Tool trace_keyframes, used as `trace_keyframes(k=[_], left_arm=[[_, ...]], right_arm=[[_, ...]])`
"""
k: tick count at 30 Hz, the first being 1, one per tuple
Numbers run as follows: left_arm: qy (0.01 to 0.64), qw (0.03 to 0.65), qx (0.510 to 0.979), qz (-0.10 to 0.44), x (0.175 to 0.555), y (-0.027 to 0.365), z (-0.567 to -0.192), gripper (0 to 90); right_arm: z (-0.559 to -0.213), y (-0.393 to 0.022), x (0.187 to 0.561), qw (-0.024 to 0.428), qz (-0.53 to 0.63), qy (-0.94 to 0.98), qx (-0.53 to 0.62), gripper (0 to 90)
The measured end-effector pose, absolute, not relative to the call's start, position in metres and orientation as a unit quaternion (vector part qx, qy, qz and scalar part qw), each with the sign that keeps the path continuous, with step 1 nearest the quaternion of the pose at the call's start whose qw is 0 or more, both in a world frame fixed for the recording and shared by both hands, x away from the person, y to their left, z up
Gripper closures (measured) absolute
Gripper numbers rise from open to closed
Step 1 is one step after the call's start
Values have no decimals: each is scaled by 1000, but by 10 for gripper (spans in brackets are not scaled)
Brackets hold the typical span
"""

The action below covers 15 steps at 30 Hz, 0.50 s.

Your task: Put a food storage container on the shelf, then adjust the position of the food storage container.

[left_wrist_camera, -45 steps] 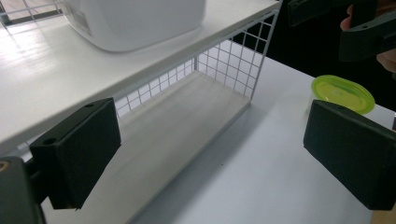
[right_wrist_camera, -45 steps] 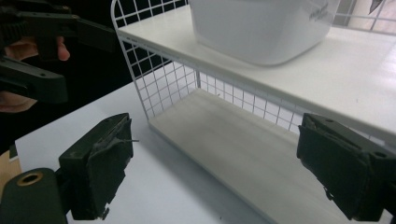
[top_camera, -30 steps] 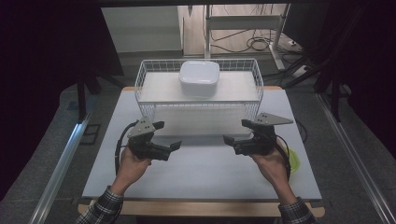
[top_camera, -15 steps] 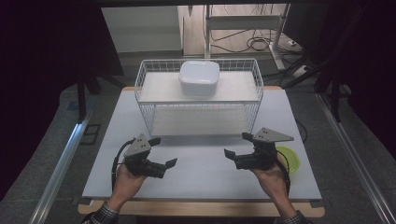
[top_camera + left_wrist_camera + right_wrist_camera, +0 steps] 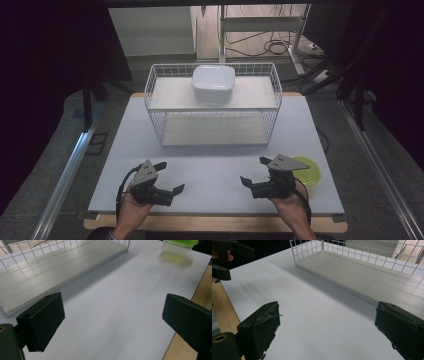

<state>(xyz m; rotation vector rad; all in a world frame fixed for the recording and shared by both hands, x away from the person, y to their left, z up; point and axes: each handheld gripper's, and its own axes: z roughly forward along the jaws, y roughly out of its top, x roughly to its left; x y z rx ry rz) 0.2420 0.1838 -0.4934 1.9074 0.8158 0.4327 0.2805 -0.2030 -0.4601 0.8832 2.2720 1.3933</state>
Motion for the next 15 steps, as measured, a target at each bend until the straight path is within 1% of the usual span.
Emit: trace_keyframes(k=[7, 11, 15], left_arm=[[337, 461, 797, 197, 230, 190, -503, 39], [341, 458, 795, 202, 229, 193, -504, 40], [341, 459, 796, 201, 230, 193, -505, 40]], right_arm=[[-473, -206, 275, 163, 466, 812, 311, 65], [-478, -207, 276, 163, 455, 815, 318, 64], [-479, -207, 278, 167, 445, 815, 332, 19]])
